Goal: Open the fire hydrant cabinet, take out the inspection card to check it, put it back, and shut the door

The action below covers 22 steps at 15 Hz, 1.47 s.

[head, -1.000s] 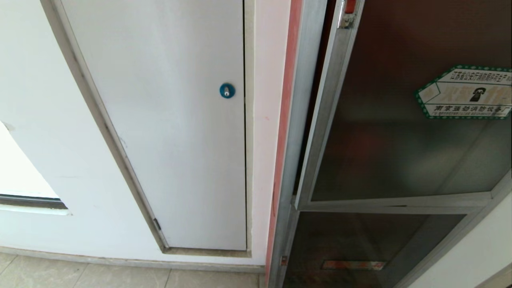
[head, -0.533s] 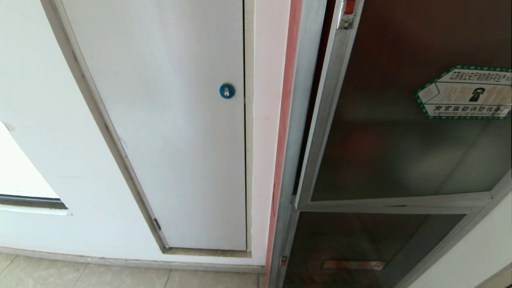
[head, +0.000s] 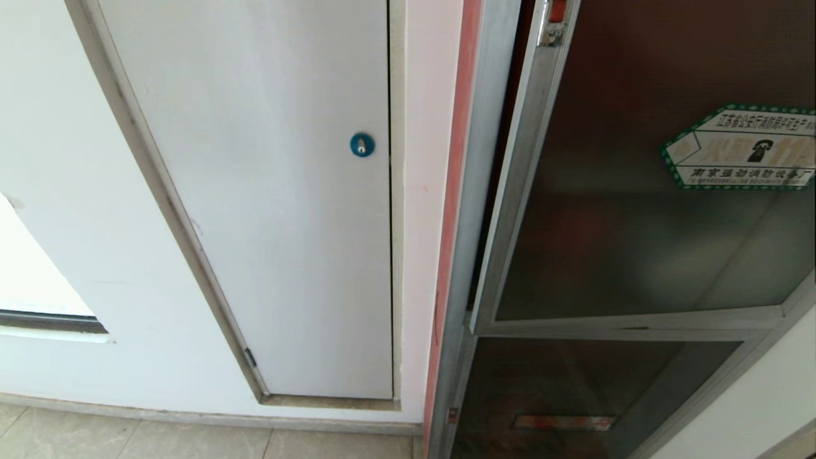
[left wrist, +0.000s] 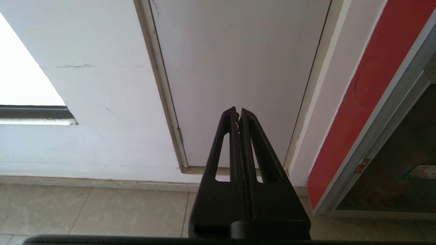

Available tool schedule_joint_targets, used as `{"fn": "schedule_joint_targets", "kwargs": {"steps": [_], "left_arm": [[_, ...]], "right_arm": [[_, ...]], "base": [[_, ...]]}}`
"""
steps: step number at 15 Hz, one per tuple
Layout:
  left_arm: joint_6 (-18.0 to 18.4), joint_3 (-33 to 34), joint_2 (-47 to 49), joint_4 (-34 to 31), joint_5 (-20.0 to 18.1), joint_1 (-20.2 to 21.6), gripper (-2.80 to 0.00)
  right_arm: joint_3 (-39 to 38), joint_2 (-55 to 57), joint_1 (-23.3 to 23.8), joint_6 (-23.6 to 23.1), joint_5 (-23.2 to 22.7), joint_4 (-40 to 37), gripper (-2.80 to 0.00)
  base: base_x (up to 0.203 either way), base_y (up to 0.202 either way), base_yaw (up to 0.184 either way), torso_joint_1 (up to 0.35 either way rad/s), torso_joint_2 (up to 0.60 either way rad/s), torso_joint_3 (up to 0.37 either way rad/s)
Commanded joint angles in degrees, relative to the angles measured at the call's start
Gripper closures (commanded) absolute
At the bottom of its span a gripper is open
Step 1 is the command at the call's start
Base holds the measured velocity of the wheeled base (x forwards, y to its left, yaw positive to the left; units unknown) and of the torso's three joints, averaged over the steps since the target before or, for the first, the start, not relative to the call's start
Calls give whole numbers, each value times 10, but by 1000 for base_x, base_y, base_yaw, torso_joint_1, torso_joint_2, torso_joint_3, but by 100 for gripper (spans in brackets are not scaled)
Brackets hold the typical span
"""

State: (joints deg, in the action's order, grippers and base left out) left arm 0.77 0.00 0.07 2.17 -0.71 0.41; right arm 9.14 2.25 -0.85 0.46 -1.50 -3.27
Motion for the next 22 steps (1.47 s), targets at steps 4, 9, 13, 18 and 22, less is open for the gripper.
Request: {"fn": "schedule_joint_targets", "kwargs": {"steps": [4,9,13,18,22], "left_arm": [[0,8,0,0,0,0,0],[0,8,0,0,0,0,0],[0,8,0,0,0,0,0],[0,8,0,0,0,0,0],[0,8,0,0,0,0,0]], "right_arm": [[182,180,0,0,-79,-12,0],[405,391,-2,7,-200,-32,0],[521,526,-65,63,-238,-46,0],[603,645,-173,95,-239,-44,0],[667,720,-228,97,-189,-42,0]], "base": [[0,0,0,0,0,0],[0,0,0,0,0,0],[0,0,0,0,0,0],[0,0,0,0,0,0],[0,0,0,0,0,0]]}}
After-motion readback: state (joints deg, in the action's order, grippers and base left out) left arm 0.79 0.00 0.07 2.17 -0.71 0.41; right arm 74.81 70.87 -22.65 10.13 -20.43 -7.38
